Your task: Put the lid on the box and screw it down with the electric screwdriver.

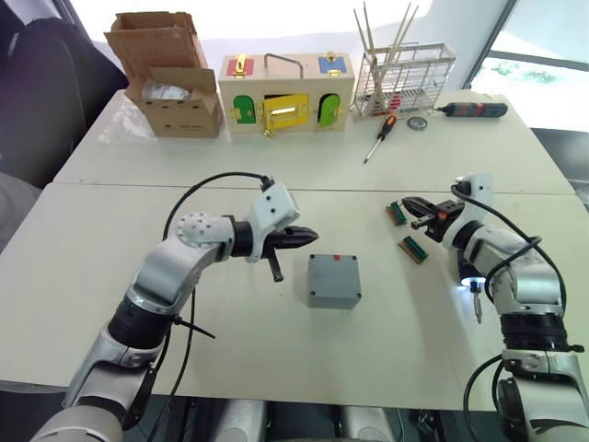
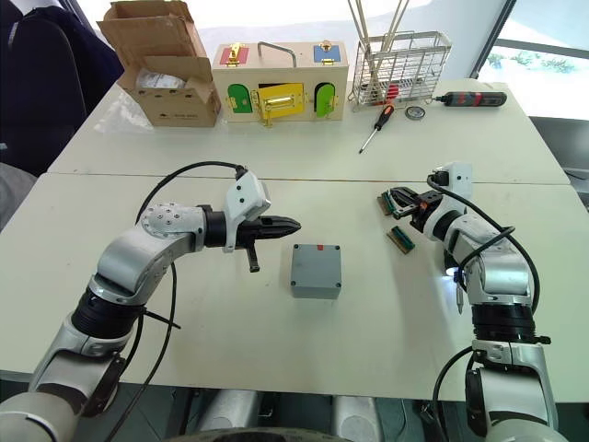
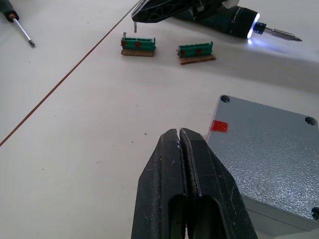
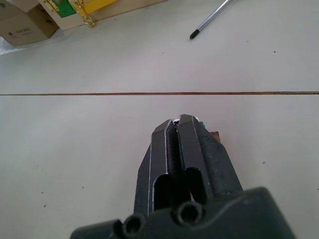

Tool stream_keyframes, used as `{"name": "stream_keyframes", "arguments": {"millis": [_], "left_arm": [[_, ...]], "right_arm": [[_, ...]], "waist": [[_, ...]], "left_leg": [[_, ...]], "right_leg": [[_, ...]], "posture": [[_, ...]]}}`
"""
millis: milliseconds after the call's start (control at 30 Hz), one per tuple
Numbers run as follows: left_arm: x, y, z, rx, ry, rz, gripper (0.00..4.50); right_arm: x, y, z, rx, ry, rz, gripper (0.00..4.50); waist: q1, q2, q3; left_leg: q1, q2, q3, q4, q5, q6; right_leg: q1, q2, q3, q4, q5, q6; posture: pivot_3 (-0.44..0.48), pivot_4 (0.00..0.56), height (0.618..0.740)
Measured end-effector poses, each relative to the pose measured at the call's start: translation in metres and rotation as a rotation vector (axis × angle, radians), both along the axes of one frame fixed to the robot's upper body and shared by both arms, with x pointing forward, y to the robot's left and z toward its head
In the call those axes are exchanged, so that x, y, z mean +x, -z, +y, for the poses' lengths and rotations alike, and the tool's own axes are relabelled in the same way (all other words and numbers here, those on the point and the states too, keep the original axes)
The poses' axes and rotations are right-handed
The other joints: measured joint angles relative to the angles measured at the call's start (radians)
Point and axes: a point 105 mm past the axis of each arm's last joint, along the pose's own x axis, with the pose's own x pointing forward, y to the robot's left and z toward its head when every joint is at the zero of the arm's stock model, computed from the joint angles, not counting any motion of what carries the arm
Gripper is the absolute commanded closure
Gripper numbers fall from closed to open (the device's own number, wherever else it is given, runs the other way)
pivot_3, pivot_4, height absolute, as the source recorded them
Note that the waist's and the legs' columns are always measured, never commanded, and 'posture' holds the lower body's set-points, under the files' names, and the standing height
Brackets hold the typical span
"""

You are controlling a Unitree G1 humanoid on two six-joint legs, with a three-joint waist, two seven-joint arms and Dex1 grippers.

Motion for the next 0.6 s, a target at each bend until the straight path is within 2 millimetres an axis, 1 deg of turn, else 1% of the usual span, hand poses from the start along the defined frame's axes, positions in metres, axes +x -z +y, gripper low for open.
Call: {"name": "stream_keyframes", "arguments": {"millis": [133, 167, 267, 300, 367, 467, 533, 600], "left_arm": [[-0.001, 0.001, 0.001, 0.005, 0.003, 0.002, 4.50], [-0.003, 0.001, 0.003, 0.012, 0.010, 0.005, 4.50], [-0.011, 0.006, 0.013, 0.044, 0.033, 0.032, 4.50], [-0.013, 0.006, 0.013, 0.043, 0.042, 0.037, 4.50], [-0.022, 0.005, 0.014, 0.051, 0.086, 0.050, 4.50], [-0.033, 0.003, 0.019, 0.079, 0.141, 0.063, 4.50], [-0.040, 0.004, 0.020, 0.085, 0.173, 0.083, 4.50], [-0.045, 0.006, 0.020, 0.089, 0.194, 0.094, 4.50]], "right_arm": [[-0.010, -0.021, 0.004, -0.022, -0.040, -0.055, 4.41], [-0.017, -0.026, 0.005, -0.029, -0.064, -0.062, 4.41], [-0.044, -0.041, 0.019, -0.048, -0.179, -0.075, 4.41], [-0.048, -0.043, 0.023, -0.043, -0.203, -0.074, 4.41], [-0.066, -0.044, 0.038, -0.038, -0.291, -0.046, 4.41], [-0.090, -0.038, 0.064, -0.039, -0.421, 0.007, 4.41], [-0.098, -0.033, 0.077, -0.042, -0.472, 0.035, 4.41], [-0.101, -0.028, 0.084, -0.036, -0.498, 0.058, 4.41]], "waist": [[0.001, 0.000, 0.000], [0.002, 0.000, 0.000], [0.001, 0.000, 0.000], [0.001, 0.000, 0.000], [0.001, 0.000, 0.000], [0.001, 0.000, 0.000], [0.001, 0.000, 0.000], [0.004, 0.000, 0.000]], "left_leg": [[0.000, 0.000, 0.000, 0.000, 0.000, 0.000], [0.000, 0.000, -0.001, 0.000, 0.000, 0.000], [0.000, 0.000, -0.001, -0.001, 0.000, 0.000], [0.000, 0.000, -0.001, -0.001, 0.000, 0.000], [0.000, 0.000, -0.001, 0.000, 0.000, 0.000], [0.000, 0.000, -0.001, -0.001, 0.000, 0.001], [0.000, 0.000, -0.001, 0.000, 0.000, 0.001], [0.000, 0.000, -0.001, 0.000, 0.000, 0.001]], "right_leg": [[0.000, 0.000, 0.000, 0.000, 0.000, 0.000], [0.000, 0.000, 0.000, 0.000, 0.000, 0.000], [0.000, 0.000, 0.000, 0.000, 0.000, 0.000], [0.000, 0.000, 0.000, 0.000, 0.000, 0.000], [0.001, 0.000, 0.000, 0.000, 0.000, 0.000], [0.001, 0.000, 0.000, 0.000, 0.000, 0.000], [0.001, 0.000, 0.000, -0.001, 0.000, 0.000], [0.001, 0.000, 0.000, -0.001, 0.000, 0.000]], "posture": [[0.000, 0.150, 0.730], [0.000, 0.150, 0.730], [0.000, 0.150, 0.730], [0.000, 0.150, 0.730], [0.000, 0.150, 0.730], [0.000, 0.150, 0.730], [0.000, 0.150, 0.730], [0.000, 0.150, 0.730]]}}
